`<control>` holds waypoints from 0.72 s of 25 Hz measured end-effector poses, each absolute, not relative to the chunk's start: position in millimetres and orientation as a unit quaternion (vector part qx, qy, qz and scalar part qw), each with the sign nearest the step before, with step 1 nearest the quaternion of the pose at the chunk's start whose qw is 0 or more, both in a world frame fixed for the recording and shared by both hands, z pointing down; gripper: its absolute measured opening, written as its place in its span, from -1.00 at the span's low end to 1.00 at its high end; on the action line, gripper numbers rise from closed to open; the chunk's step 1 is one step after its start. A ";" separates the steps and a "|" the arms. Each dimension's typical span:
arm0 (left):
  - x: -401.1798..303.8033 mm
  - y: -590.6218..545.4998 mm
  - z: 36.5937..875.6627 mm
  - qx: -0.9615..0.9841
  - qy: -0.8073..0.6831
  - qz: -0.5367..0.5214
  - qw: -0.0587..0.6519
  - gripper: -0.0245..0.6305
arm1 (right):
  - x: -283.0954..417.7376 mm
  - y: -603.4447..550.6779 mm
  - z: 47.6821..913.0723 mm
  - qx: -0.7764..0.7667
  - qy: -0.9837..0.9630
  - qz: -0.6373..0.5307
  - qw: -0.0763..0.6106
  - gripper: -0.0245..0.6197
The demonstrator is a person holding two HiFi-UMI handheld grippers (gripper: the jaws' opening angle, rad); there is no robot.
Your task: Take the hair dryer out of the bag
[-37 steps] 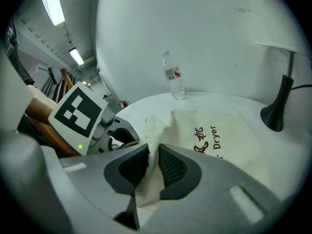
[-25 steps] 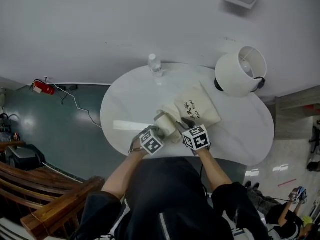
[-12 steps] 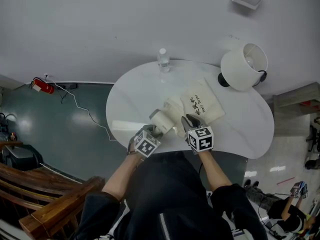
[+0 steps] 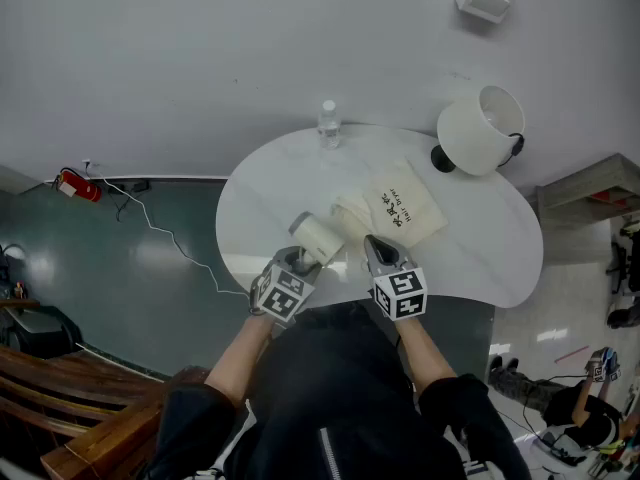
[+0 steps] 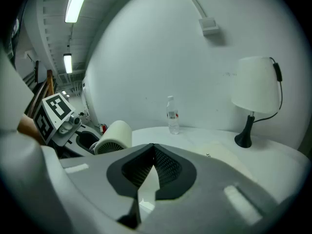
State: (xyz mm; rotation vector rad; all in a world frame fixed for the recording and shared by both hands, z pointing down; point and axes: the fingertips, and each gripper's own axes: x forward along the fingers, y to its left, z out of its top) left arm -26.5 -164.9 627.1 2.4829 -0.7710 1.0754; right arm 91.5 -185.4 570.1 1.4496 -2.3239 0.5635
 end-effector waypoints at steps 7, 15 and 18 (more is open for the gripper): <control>-33.9 -168.0 603.5 0.885 -0.269 0.349 0.151 -0.40 | 91.1 -180.6 540.1 0.535 -0.815 0.168 0.149 -0.91; -37.0 -170.7 586.1 0.896 -0.260 0.333 0.139 -0.40 | 91.0 -175.3 543.5 0.547 -0.806 0.168 0.152 -0.91; -38.6 -174.1 585.6 0.895 -0.262 0.333 0.137 -0.40 | 91.7 -177.5 542.3 0.548 -0.805 0.168 0.153 -0.91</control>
